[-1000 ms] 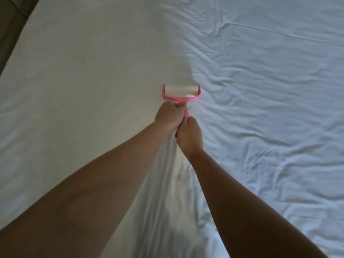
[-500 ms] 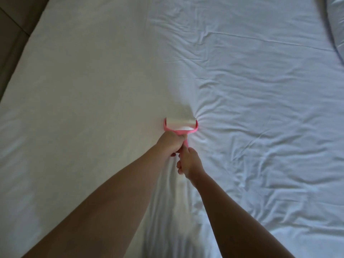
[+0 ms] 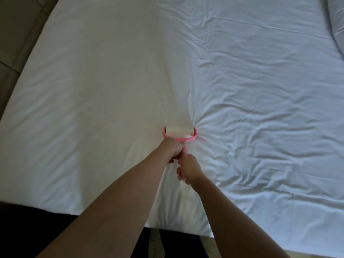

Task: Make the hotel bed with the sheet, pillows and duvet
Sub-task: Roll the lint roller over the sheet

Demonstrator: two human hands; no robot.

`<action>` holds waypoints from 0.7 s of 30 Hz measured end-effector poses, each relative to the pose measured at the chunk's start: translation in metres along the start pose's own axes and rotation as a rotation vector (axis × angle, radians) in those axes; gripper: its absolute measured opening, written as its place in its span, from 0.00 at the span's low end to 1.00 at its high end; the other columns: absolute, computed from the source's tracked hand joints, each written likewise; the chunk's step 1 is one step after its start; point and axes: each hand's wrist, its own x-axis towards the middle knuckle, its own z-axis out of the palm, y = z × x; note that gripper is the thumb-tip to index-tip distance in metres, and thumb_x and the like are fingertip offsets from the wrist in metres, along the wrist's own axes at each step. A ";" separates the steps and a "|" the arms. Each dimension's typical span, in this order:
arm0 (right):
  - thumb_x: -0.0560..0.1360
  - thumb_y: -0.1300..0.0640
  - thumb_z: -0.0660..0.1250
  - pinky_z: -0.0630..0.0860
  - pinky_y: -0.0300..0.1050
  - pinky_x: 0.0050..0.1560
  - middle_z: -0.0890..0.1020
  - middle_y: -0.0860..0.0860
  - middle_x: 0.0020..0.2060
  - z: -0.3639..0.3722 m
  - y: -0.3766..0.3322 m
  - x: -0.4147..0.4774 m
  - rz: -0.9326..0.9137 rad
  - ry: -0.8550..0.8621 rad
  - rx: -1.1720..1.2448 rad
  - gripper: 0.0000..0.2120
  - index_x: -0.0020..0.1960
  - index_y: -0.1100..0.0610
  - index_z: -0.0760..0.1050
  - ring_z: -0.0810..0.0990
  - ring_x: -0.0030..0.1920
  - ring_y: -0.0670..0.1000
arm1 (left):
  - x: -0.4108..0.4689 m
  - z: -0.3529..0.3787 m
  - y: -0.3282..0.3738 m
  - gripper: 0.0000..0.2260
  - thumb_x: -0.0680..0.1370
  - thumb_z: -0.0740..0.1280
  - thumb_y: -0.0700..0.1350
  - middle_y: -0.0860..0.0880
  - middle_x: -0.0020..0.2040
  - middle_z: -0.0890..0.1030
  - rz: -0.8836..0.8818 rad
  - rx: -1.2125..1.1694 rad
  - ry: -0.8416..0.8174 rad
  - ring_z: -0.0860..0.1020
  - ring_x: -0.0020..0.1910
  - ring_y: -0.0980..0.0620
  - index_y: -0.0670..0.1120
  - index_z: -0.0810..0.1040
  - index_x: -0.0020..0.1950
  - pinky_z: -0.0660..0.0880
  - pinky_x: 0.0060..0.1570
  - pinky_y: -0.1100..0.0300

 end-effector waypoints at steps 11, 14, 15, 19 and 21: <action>0.82 0.46 0.48 0.62 0.35 0.19 0.73 0.52 0.34 0.019 0.084 -0.065 0.102 -0.012 -0.005 0.20 0.58 0.58 0.71 0.70 0.27 0.48 | -0.047 0.054 -0.083 0.21 0.80 0.58 0.56 0.46 0.46 0.82 -0.001 0.004 -0.022 0.80 0.48 0.50 0.43 0.82 0.41 0.75 0.47 0.57; 0.82 0.46 0.49 0.62 0.35 0.20 0.74 0.55 0.35 0.030 0.112 -0.086 0.137 0.005 0.015 0.19 0.56 0.59 0.71 0.70 0.27 0.50 | -0.061 0.071 -0.113 0.18 0.80 0.59 0.55 0.45 0.45 0.81 0.004 -0.014 -0.023 0.78 0.45 0.49 0.44 0.79 0.41 0.74 0.45 0.57; 0.83 0.49 0.49 0.62 0.33 0.20 0.74 0.56 0.37 0.034 0.123 -0.094 0.122 0.001 0.010 0.16 0.55 0.58 0.70 0.70 0.29 0.50 | -0.066 0.077 -0.124 0.18 0.80 0.60 0.55 0.45 0.45 0.81 0.005 -0.016 -0.022 0.78 0.44 0.49 0.43 0.80 0.44 0.74 0.46 0.57; 0.83 0.47 0.47 0.61 0.31 0.19 0.74 0.56 0.35 0.046 0.165 -0.123 0.180 0.007 0.091 0.19 0.54 0.60 0.70 0.70 0.30 0.51 | -0.086 0.103 -0.163 0.19 0.80 0.59 0.56 0.43 0.48 0.82 -0.043 0.023 -0.047 0.80 0.48 0.47 0.43 0.78 0.39 0.75 0.50 0.56; 0.83 0.44 0.48 0.63 0.34 0.22 0.73 0.54 0.32 0.050 0.179 -0.136 0.203 0.012 0.111 0.21 0.47 0.59 0.70 0.70 0.28 0.51 | -0.102 0.112 -0.173 0.18 0.80 0.60 0.54 0.43 0.46 0.80 -0.028 0.047 -0.023 0.79 0.46 0.45 0.43 0.77 0.40 0.76 0.50 0.55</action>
